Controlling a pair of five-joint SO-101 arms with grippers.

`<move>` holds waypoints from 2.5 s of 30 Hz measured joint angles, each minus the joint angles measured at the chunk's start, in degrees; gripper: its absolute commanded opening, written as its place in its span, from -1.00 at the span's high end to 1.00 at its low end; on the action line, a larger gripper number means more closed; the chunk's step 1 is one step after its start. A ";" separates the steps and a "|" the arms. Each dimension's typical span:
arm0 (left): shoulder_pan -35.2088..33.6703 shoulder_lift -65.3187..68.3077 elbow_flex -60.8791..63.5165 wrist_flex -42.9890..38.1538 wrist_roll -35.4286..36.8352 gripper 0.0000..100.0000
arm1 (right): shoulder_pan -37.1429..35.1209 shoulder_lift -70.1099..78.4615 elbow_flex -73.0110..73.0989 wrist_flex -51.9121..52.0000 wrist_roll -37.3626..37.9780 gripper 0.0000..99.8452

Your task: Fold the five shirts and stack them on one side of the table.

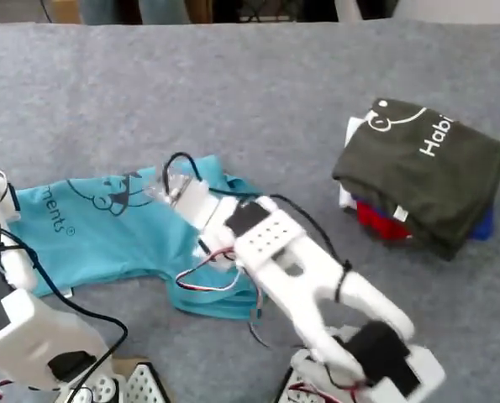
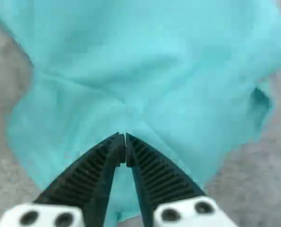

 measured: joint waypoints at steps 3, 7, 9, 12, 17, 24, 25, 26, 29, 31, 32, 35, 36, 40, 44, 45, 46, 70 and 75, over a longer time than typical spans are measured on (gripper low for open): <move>0.00 0.00 0.00 0.00 0.00 0.94 | -0.09 4.40 0.00 0.35 0.00 0.97; 0.00 0.00 0.00 0.00 0.00 0.94 | -2.37 5.01 0.00 6.68 0.09 0.97; 0.00 0.00 0.00 0.00 0.00 0.94 | -2.46 5.01 0.00 10.02 0.09 0.97; 0.00 0.00 0.00 0.00 0.00 0.94 | -2.73 5.01 0.00 13.19 0.09 0.97; 0.00 0.00 0.00 0.00 0.00 0.94 | -2.73 6.33 4.92 8.97 0.09 0.97; 0.00 0.00 -0.35 0.00 0.00 0.94 | -2.55 7.03 7.03 6.15 0.44 0.97; 0.00 0.00 -0.97 0.00 0.00 0.94 | -1.76 6.86 6.59 6.86 1.05 0.97; 0.00 0.00 -1.49 0.00 0.00 0.94 | -0.62 6.15 5.63 8.18 2.02 0.97; -1.14 0.00 -2.46 0.09 0.00 0.94 | 5.10 2.46 -0.97 14.51 6.07 0.97; -1.67 0.00 -3.34 1.67 0.00 0.94 | 8.18 -0.35 -7.56 20.48 9.23 0.97; -1.67 0.00 -3.96 2.99 0.00 0.94 | 9.58 -1.32 -11.25 22.77 10.37 0.97; -1.58 0.00 -5.80 6.33 0.00 0.94 | 11.69 -1.85 -22.07 25.23 11.96 0.97; -1.58 0.00 -6.07 6.68 0.00 0.94 | 11.78 -1.32 -25.14 25.32 12.13 0.97; -1.14 3.16 -6.68 6.77 0.00 0.94 | 11.52 6.07 -33.85 19.96 10.29 0.97; -0.79 8.79 -9.05 6.77 0.00 0.94 | 10.73 18.55 -41.49 16.09 4.84 0.97; -0.79 10.64 -10.20 6.77 0.00 0.94 | 10.64 21.89 -43.69 15.74 3.96 0.97; -0.79 12.57 -11.43 6.77 0.00 0.94 | 10.64 25.49 -46.07 15.56 3.25 0.97; -3.16 22.86 -21.98 6.95 -2.99 0.95 | 15.65 67.60 -111.12 45.10 1.76 0.97; -3.34 19.43 -21.98 10.02 -2.99 0.95 | 15.56 66.55 -115.87 47.21 1.76 0.97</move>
